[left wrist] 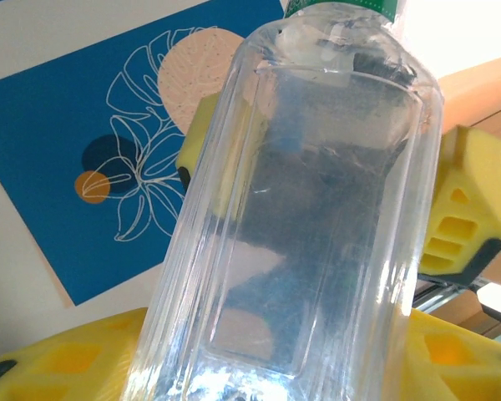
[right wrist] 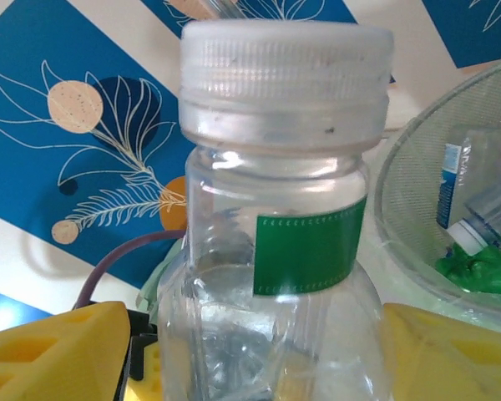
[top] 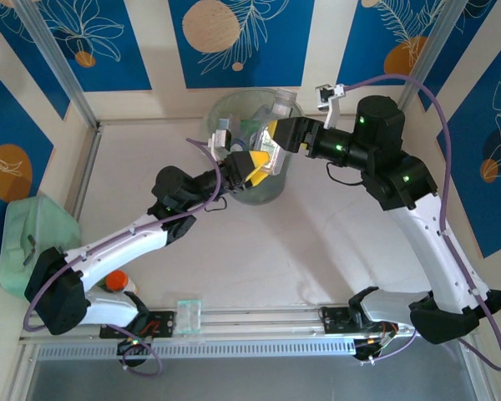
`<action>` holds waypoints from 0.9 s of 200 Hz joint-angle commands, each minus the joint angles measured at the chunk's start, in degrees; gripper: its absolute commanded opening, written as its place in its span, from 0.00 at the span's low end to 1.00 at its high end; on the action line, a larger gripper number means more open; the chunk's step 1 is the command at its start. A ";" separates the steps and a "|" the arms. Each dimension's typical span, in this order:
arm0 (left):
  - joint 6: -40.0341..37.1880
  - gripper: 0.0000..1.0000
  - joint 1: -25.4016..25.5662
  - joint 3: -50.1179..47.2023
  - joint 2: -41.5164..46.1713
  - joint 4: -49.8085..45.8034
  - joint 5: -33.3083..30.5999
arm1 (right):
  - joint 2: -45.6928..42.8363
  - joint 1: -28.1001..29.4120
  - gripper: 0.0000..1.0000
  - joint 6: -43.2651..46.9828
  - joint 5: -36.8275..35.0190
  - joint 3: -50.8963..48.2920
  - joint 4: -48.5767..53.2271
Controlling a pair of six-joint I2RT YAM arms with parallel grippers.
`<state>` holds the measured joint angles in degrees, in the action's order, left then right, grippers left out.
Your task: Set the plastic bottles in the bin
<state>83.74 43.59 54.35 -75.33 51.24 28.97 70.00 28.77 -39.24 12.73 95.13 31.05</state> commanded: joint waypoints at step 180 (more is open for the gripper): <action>-21.04 1.00 -3.61 2.51 10.54 -29.37 -0.16 | 2.14 -3.06 0.58 -1.02 -2.34 2.78 2.91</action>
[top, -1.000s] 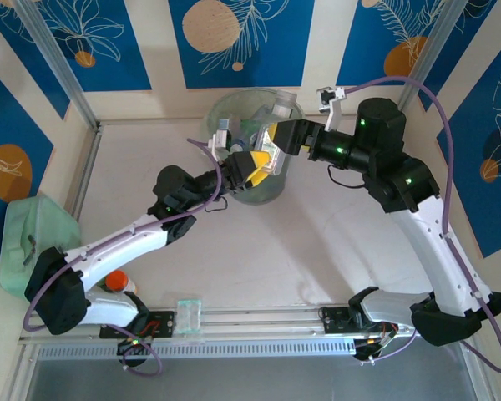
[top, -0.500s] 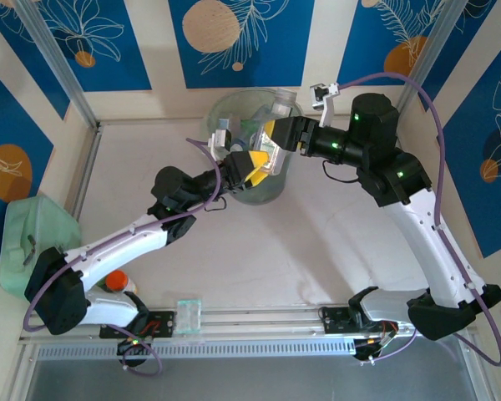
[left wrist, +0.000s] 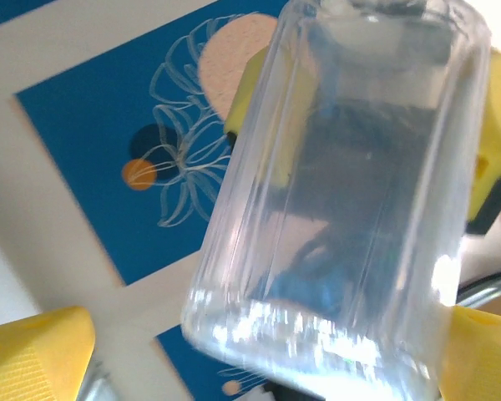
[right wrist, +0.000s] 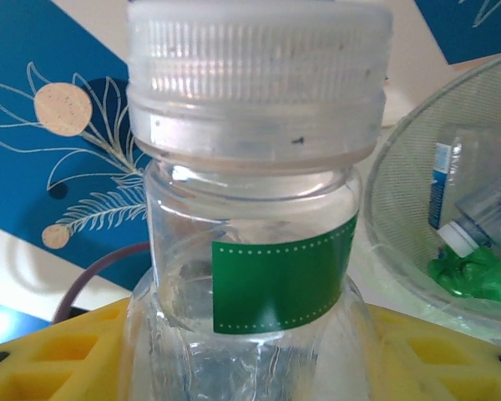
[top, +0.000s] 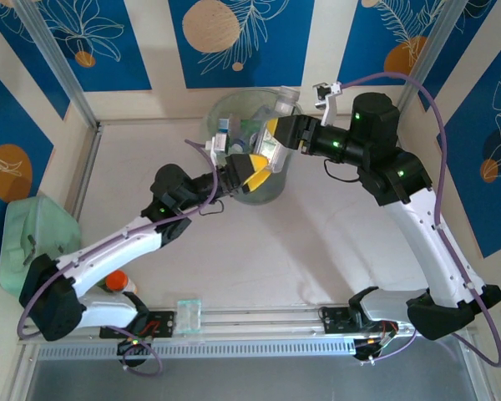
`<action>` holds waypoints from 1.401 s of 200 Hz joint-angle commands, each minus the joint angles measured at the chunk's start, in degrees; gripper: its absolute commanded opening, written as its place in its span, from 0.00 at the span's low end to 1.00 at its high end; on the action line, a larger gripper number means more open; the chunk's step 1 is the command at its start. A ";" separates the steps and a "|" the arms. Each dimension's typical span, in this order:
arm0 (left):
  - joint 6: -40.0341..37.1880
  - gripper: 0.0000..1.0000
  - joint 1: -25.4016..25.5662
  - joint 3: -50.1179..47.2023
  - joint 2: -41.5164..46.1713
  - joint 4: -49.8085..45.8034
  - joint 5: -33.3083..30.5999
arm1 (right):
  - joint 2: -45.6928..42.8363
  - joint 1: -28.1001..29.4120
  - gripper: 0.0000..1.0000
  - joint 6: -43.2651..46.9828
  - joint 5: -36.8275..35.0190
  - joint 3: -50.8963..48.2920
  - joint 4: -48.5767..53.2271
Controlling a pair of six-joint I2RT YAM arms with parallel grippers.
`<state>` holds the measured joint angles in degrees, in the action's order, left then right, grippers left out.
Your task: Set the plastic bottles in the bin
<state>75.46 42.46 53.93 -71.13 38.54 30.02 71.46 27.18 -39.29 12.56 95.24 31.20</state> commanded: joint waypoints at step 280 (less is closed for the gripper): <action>-38.38 0.99 -12.11 3.99 19.25 -69.20 -39.18 | 43.15 -12.49 0.77 -10.22 0.94 47.26 35.37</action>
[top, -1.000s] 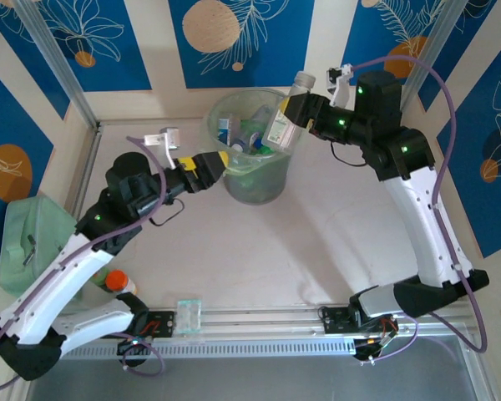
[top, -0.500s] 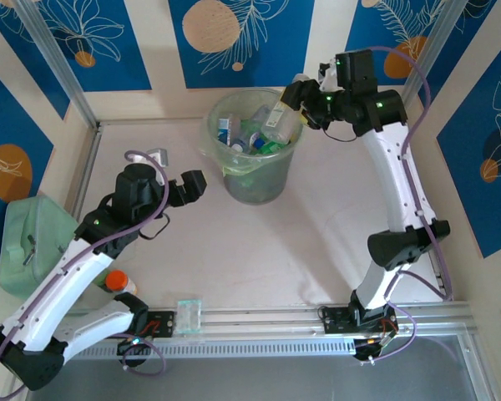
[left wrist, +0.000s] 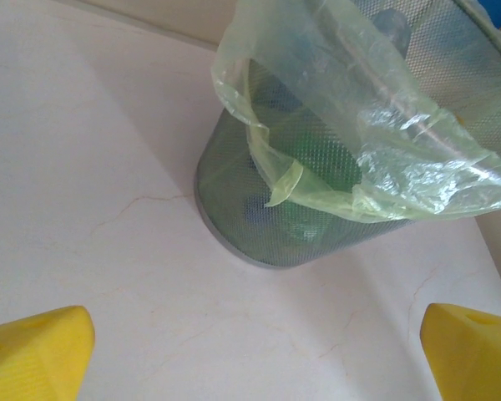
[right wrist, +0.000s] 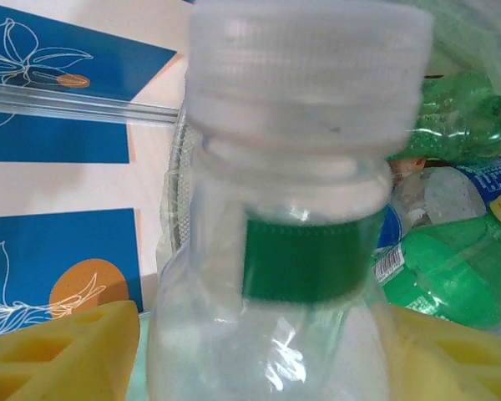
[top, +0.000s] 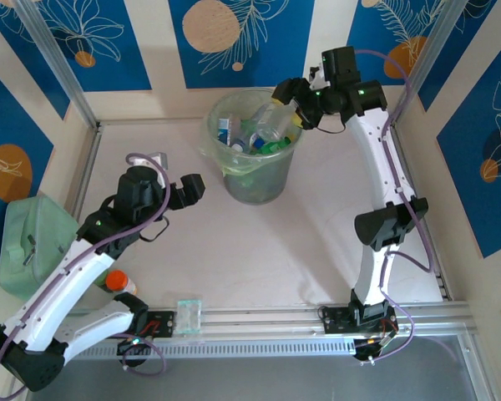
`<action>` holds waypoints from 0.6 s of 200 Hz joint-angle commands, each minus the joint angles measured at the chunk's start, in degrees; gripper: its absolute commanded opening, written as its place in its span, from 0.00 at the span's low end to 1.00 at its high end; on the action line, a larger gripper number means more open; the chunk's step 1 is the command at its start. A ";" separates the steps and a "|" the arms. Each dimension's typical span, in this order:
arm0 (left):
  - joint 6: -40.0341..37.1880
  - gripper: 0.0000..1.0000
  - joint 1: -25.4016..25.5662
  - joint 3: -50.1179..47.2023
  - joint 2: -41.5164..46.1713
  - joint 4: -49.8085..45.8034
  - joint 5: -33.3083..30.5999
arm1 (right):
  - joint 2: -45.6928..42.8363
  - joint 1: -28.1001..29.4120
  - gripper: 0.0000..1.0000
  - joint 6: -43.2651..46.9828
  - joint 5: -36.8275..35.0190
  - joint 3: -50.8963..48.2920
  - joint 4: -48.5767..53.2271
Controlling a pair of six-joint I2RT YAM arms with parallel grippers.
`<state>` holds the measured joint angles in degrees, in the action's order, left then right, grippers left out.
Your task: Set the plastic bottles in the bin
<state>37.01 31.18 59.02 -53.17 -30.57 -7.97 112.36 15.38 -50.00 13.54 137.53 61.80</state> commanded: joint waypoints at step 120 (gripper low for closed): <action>-0.60 0.98 -0.94 -2.25 2.69 -0.81 -1.79 | -0.39 2.94 0.77 5.81 -6.79 6.42 6.29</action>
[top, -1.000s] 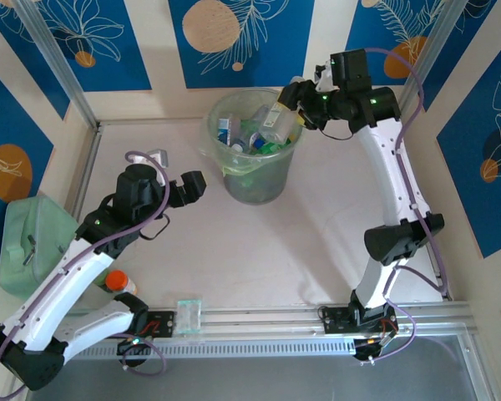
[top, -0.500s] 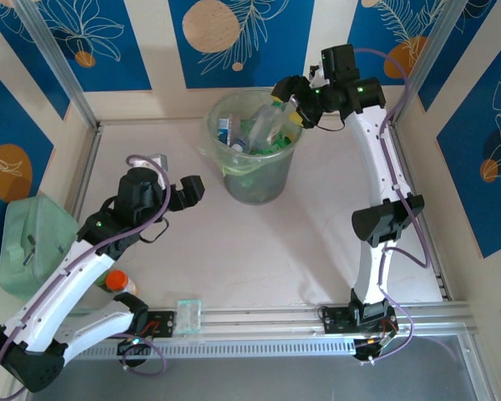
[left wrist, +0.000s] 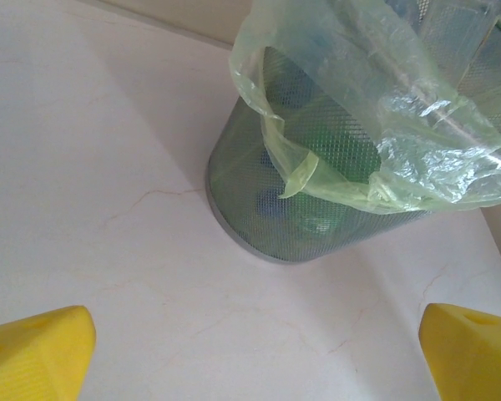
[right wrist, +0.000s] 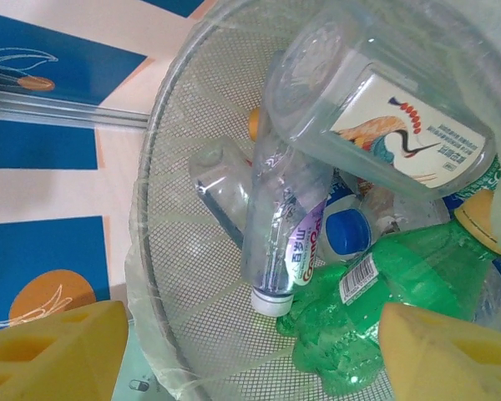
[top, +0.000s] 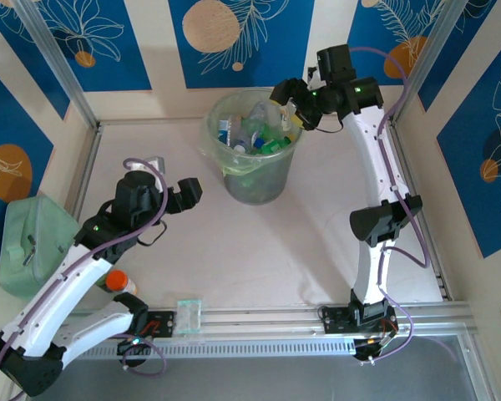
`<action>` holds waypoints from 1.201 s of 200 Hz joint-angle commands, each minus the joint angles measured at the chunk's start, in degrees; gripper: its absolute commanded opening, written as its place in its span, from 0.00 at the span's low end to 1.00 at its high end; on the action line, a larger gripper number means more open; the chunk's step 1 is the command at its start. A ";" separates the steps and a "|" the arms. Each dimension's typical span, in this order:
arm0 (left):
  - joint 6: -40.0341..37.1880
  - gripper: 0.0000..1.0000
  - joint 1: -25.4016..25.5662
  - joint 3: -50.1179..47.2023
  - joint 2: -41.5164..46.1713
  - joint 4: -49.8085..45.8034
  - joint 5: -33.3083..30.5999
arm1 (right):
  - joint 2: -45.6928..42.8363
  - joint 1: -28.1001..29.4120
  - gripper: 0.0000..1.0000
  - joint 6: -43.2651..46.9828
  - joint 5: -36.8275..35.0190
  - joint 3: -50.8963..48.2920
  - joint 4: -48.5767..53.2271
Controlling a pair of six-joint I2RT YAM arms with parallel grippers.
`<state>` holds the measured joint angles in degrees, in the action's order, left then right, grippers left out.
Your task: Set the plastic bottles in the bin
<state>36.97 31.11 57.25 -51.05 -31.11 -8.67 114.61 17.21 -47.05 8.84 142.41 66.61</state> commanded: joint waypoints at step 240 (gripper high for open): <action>-15.70 1.00 -1.14 -7.17 -4.88 14.00 -29.16 | -28.28 7.36 0.71 20.00 -21.87 -32.64 -19.57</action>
<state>27.97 30.74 53.98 -52.86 -25.04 -22.92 97.73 24.47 -29.17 -6.11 120.55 53.43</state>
